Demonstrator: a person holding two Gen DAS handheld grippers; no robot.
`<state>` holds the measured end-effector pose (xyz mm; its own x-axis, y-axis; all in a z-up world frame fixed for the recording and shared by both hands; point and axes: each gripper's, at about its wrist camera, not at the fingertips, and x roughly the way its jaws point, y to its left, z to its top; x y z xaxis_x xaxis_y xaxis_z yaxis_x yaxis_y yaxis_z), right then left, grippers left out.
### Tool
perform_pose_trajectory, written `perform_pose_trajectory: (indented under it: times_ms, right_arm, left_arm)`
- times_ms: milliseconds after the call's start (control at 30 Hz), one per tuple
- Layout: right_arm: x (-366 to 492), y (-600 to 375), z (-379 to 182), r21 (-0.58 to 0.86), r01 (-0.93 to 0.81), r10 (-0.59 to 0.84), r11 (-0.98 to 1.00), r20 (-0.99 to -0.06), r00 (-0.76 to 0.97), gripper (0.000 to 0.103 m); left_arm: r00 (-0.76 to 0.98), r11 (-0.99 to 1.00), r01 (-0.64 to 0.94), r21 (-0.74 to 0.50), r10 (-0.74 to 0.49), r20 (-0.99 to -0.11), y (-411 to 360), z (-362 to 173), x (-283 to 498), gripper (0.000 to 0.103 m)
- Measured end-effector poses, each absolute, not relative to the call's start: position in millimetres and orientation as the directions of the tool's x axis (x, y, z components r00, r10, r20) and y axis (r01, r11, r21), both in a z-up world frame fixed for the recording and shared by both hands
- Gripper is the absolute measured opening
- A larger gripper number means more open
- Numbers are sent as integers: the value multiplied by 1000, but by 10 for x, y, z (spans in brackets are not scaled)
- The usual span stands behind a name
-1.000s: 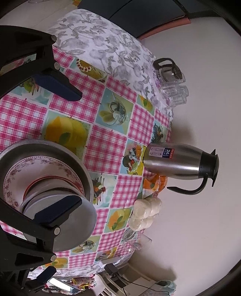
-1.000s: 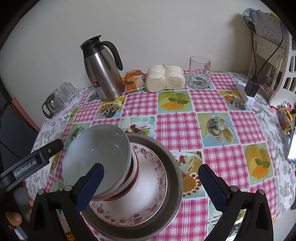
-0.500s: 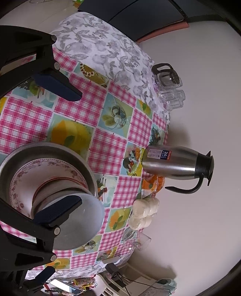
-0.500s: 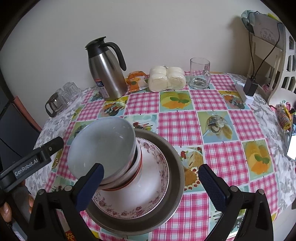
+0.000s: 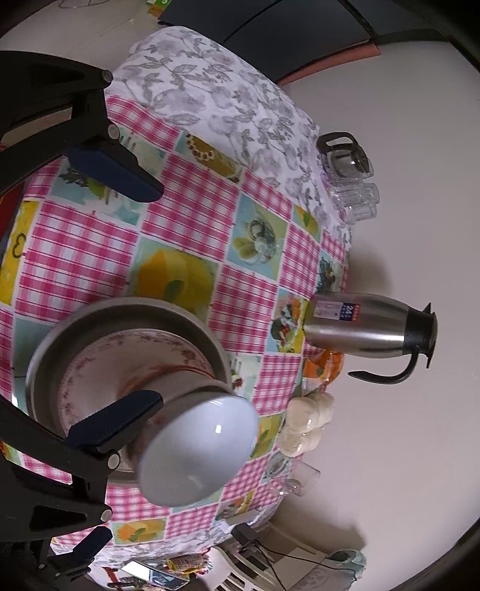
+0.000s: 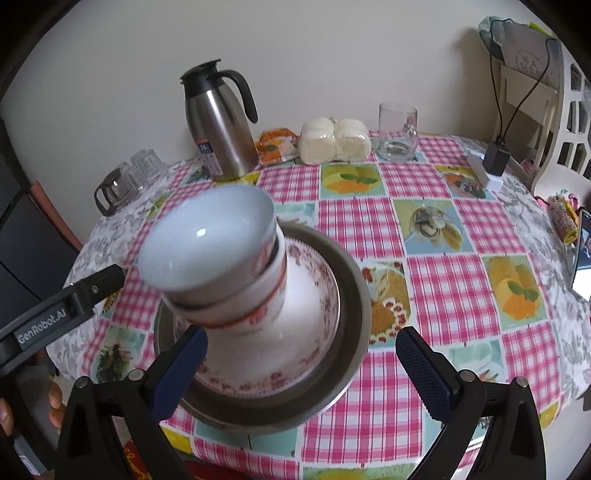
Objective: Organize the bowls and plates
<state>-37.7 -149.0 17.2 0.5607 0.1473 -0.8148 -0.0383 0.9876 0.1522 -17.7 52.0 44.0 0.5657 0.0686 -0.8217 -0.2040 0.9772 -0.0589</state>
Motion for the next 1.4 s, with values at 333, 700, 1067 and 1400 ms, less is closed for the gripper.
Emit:
perform_pose_trajectory:
  times_ms: [333, 700, 1067, 1400]
  right_arm:
    - [-584, -1563, -109, 132, -19, 123, 991, -844, 522, 103]
    - [-737, -1629, -316, 108, 8, 91, 994, -869, 487, 103]
    - [-883, -1710, -438, 91, 28, 68, 995, -882, 465, 103]
    - [-934, -1677, -444, 75, 17, 58, 997, -883, 466, 103]
  left_arm:
    - [509, 985, -172, -16, 75, -858, 461, 206, -408, 102]
    - [407, 991, -136, 12, 67, -911, 410, -155, -562, 101]
    - [371, 993, -110, 34, 73, -926, 379, -272, -705, 102]
    - [372, 994, -100, 42, 76, -925, 374, -267, -765, 102]
